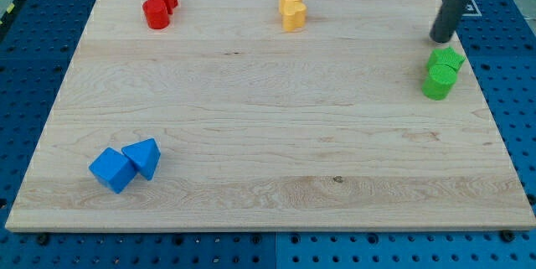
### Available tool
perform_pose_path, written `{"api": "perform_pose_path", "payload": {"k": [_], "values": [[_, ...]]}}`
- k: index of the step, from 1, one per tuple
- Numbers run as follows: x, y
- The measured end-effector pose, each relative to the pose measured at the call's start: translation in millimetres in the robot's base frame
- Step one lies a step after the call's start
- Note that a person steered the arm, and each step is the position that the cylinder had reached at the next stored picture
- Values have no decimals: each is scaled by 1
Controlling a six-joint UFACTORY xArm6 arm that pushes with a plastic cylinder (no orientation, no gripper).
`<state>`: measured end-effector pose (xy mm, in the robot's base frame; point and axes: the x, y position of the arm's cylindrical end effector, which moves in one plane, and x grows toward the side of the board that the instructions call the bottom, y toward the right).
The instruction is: Push the yellow blocks into the red blocks
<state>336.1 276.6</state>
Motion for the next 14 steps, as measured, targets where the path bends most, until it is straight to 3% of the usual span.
{"api": "perform_pose_path", "payload": {"k": [3, 4, 6, 8, 11, 14], "values": [[33, -29], [26, -43], [-74, -120], [-78, -253], [-93, -261], [-109, -382]]}}
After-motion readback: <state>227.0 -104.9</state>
